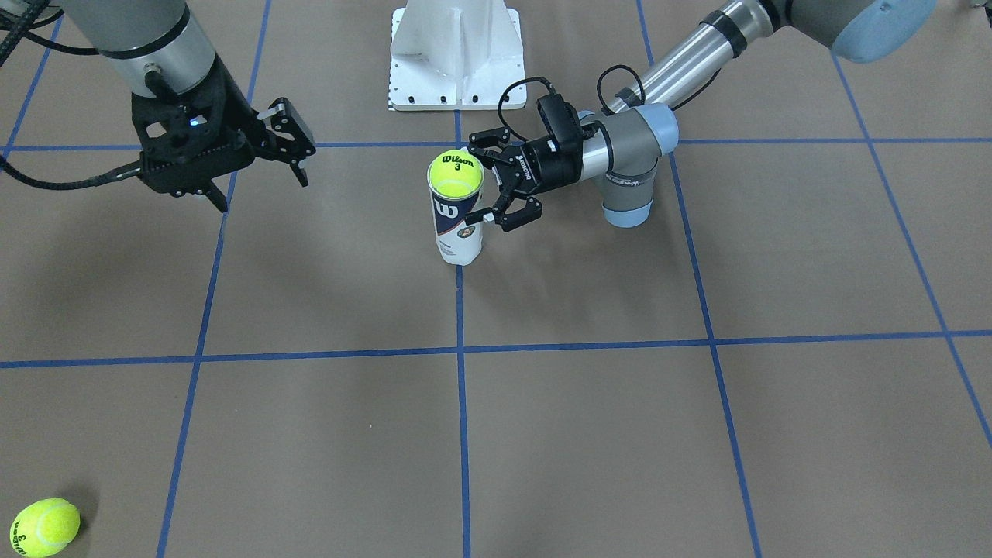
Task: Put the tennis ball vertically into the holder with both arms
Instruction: 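Raise the open right gripper away from the tube toward the second ball, then grasp the second yellow tennis ball with the right gripper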
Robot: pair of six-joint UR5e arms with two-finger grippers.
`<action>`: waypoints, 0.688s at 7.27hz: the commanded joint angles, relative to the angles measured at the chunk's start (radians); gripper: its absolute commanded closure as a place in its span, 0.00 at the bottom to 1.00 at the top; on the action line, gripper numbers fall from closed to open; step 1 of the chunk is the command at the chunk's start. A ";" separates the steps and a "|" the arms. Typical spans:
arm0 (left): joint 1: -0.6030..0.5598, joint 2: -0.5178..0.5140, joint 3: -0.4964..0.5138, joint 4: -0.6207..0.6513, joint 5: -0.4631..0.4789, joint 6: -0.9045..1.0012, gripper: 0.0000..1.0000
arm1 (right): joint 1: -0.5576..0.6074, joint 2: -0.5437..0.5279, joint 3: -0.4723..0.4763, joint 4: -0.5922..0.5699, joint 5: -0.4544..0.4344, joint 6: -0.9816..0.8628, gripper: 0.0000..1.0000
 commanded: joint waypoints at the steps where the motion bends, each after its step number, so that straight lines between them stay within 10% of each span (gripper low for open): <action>1: 0.001 0.000 -0.001 0.000 0.000 0.000 0.01 | 0.093 -0.012 -0.134 0.038 -0.007 -0.207 0.02; 5: 0.001 0.000 -0.001 0.000 0.001 0.000 0.01 | 0.231 -0.123 -0.557 0.611 -0.001 -0.322 0.02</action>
